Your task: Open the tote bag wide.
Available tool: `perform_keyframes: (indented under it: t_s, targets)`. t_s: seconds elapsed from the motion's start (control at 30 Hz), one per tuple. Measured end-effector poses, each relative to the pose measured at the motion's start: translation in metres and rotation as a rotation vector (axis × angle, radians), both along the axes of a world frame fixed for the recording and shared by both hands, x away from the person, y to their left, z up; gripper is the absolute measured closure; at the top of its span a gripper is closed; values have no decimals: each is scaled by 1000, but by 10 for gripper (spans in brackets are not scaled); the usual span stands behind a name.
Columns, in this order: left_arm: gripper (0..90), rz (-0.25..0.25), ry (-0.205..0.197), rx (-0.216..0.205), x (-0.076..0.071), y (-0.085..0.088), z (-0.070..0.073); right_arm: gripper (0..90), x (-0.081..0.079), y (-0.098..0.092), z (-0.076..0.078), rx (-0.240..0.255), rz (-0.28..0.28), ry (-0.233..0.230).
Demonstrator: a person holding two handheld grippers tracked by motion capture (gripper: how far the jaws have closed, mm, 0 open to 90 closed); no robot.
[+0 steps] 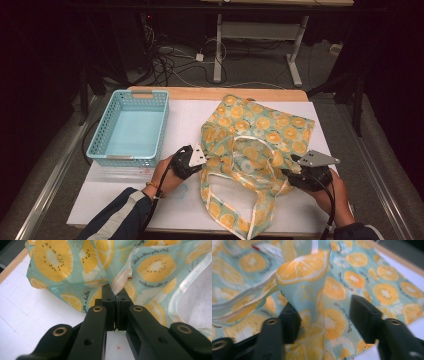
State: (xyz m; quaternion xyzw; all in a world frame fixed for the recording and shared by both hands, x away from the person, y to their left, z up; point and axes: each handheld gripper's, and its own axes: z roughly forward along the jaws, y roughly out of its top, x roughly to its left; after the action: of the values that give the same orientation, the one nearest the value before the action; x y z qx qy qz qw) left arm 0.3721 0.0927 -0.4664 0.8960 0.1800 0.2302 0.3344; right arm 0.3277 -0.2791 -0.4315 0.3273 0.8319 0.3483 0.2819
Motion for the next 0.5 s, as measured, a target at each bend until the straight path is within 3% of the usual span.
perform_keyframes:
  t_s: [0.2, 0.33, 0.5]
  targets:
    - [866, 5, 4, 10, 1, 0, -1, 290, -21, -1, 16, 49, 60, -22]
    - [866, 14, 7, 13, 2, 2, -2, 244, -37, -2, 19, 21, 114, -23]
    - [866, 13, 10, 15, 2, 2, -2, 170, -40, -5, 1, -60, 136, 53]
